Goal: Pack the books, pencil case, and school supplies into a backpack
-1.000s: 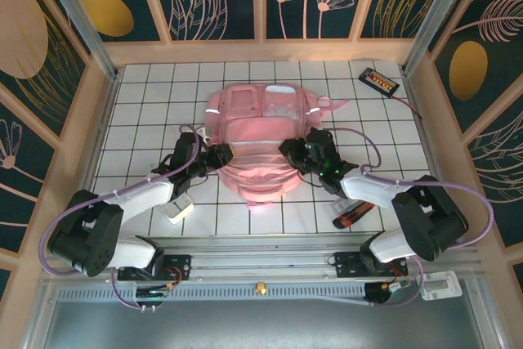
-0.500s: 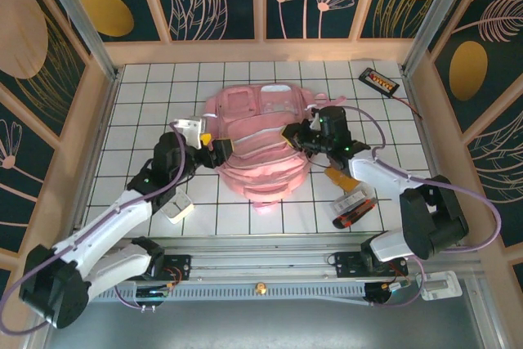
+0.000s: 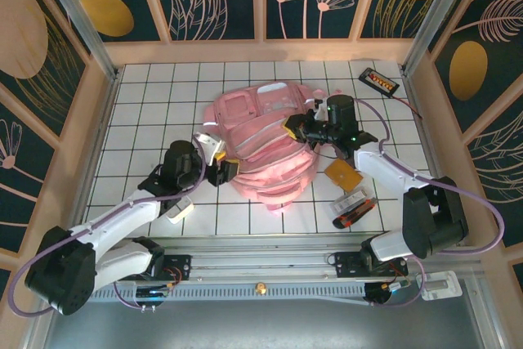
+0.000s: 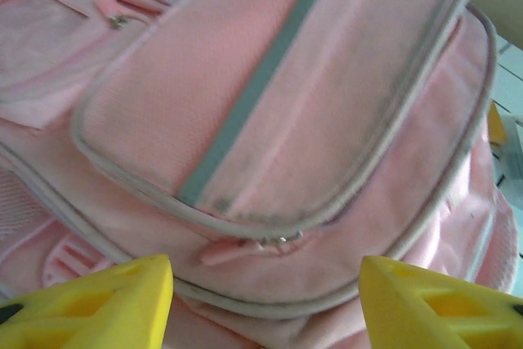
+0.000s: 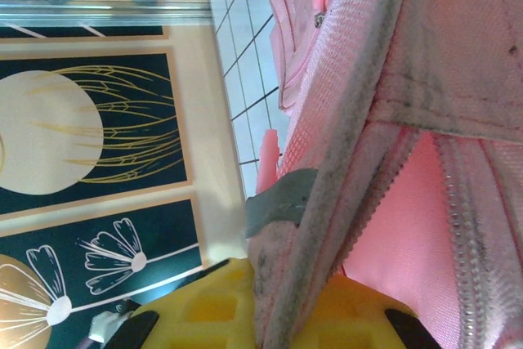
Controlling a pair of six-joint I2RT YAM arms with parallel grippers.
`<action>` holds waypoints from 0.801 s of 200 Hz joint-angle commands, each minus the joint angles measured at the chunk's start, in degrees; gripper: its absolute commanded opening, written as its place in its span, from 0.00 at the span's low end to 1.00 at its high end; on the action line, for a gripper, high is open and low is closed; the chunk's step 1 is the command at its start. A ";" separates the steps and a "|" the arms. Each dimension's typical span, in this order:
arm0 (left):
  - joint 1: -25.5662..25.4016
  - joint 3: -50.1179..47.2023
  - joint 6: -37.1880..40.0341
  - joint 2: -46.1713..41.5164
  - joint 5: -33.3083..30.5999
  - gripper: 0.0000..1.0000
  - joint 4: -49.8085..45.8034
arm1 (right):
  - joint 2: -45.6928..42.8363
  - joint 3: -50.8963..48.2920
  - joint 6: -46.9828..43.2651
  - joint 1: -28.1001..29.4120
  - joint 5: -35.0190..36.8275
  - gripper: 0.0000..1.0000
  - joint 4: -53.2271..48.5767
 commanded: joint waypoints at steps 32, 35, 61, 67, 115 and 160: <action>-0.08 0.42 6.47 4.88 4.17 0.55 5.01 | -0.61 4.20 1.67 -0.17 -4.93 0.00 9.03; -0.10 0.48 6.55 5.22 3.88 0.55 4.97 | -0.58 4.19 1.71 -0.19 -4.93 0.00 9.10; -0.08 0.93 7.45 7.75 2.84 0.54 5.09 | -0.70 3.84 2.05 -0.12 -5.10 0.00 9.68; -0.06 0.93 7.76 8.17 2.62 0.54 5.15 | -0.66 3.76 2.08 -0.09 -5.18 0.00 9.83; -0.10 2.00 8.82 11.01 2.20 0.46 6.72 | -0.59 3.53 2.50 0.11 -5.19 0.00 10.38; -0.13 2.22 8.11 12.82 4.54 0.24 9.42 | 0.04 3.22 2.61 0.58 -4.40 0.00 10.84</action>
